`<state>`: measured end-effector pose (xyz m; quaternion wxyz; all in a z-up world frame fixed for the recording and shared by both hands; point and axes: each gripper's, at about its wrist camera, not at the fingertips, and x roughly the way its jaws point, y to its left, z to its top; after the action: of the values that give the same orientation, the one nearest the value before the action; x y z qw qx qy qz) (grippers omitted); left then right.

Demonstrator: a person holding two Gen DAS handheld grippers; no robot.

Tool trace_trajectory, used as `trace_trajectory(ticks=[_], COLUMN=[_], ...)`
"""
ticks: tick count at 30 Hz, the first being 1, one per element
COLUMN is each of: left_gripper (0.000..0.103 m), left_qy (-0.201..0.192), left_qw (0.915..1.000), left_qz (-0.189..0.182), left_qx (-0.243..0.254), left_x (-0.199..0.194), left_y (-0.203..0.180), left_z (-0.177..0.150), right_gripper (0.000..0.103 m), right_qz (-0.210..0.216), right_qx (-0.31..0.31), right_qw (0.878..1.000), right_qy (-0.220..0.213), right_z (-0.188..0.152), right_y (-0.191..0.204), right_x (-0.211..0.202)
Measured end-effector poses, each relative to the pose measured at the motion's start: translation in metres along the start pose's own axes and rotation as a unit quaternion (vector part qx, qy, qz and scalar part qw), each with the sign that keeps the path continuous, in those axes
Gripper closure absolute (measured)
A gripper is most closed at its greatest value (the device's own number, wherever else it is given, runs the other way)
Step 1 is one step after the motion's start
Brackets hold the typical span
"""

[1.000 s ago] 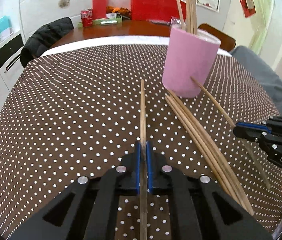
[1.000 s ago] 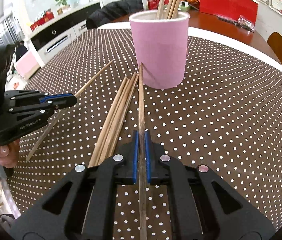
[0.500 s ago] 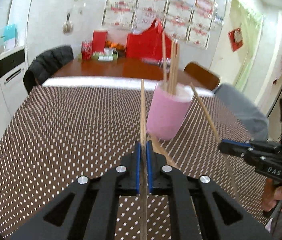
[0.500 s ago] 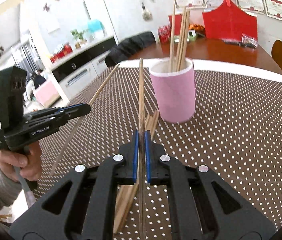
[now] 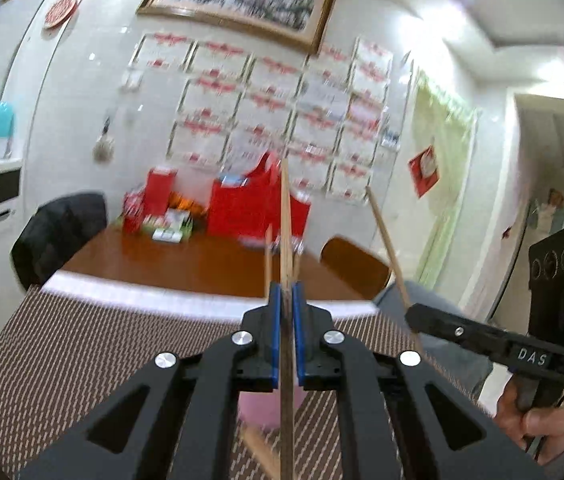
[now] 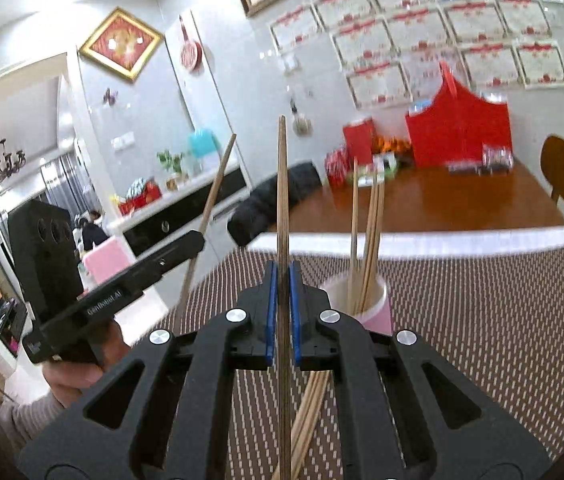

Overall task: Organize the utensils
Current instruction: 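Lower the left tool's chopstick into the pink cup while the right tool lowers its chopstick in too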

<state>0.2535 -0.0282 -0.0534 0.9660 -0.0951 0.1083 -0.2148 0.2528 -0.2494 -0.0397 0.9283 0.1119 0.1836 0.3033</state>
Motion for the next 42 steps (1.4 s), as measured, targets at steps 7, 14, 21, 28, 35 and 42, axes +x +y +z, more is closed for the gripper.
trace_trajectory(ticks=[7,14,21,28,35,42], left_gripper=[0.097,0.097,0.097,0.097,0.097,0.097], left_qy=[-0.073,-0.105,-0.109,-0.095,-0.079,-0.06], left_qw=[0.9964,0.9933,0.9928,0.9948,0.9966,0.9982], left_qz=[-0.044,-0.048,-0.044,-0.031,-0.017,-0.007], left_qx=[0.002,-0.006,-0.026,-0.017,-0.017,-0.008], left_x=[0.037,0.082,0.114,0.135,0.149,0.16], left_y=[-0.016,-0.007,0.011,0.014,0.02,0.023], left_z=[0.036,0.038,0.024,0.013,0.003,-0.003], right_gripper=[0.097,0.097,0.097,0.096,0.096,0.096], right_qz=[0.002,-0.001,-0.006,-0.026,-0.031,-0.033], right_qx=[0.011,0.016,0.038,0.054,0.053,0.053], right_qw=[0.998,0.995,0.991,0.99,0.992,0.993], right_qy=[-0.062,-0.101,-0.128,-0.128,-0.112,-0.098], right_z=[0.044,0.069,0.065,0.055,0.045,0.041], right_y=[-0.01,-0.032,-0.063,-0.086,-0.09,-0.09], right_x=[0.017,0.049,0.072,0.091,0.104,0.111])
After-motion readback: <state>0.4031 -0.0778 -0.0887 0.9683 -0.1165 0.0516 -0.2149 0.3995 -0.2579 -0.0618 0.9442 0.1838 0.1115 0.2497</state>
